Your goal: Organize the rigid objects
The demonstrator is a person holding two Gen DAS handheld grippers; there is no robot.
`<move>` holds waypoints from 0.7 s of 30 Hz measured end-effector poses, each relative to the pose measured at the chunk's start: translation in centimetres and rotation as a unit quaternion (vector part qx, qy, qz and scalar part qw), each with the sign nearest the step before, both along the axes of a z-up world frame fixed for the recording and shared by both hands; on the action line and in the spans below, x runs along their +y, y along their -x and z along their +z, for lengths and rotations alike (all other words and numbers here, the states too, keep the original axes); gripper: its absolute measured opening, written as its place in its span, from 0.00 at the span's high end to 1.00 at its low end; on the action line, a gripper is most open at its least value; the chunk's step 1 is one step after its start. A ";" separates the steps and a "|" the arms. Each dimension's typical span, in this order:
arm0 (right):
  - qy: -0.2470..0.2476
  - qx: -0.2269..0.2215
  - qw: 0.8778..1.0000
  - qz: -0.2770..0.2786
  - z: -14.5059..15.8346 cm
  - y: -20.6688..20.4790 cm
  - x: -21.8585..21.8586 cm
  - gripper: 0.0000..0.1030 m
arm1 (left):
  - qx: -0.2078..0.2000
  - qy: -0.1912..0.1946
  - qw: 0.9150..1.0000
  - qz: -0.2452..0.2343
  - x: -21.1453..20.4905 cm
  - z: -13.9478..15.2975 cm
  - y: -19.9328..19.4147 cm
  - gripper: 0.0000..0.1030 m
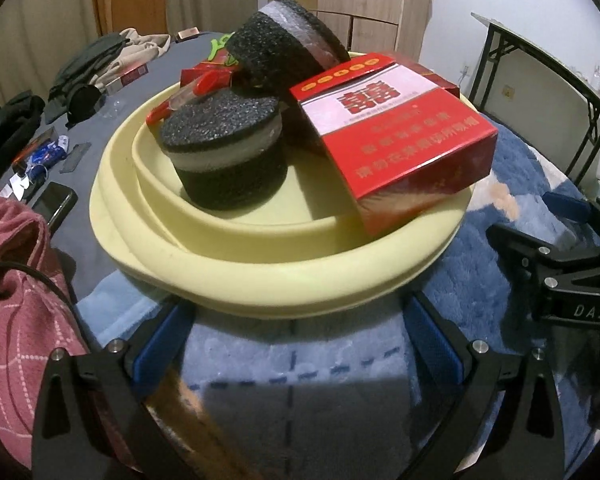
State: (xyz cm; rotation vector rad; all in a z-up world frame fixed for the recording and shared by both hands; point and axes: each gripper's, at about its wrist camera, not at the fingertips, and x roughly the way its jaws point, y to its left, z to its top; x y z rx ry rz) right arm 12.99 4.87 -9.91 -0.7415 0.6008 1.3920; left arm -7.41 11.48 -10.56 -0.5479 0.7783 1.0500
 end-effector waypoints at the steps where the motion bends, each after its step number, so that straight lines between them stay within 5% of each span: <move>1: -0.001 0.000 1.000 0.000 0.0 0.2 -0.8 0.00 | 0.001 -0.001 1.000 0.000 0.0 0.0 0.0 0.00; 21: -0.001 0.000 1.000 0.000 0.0 0.0 -1.0 0.00 | -0.001 0.000 1.000 0.000 -0.1 0.0 0.1 0.00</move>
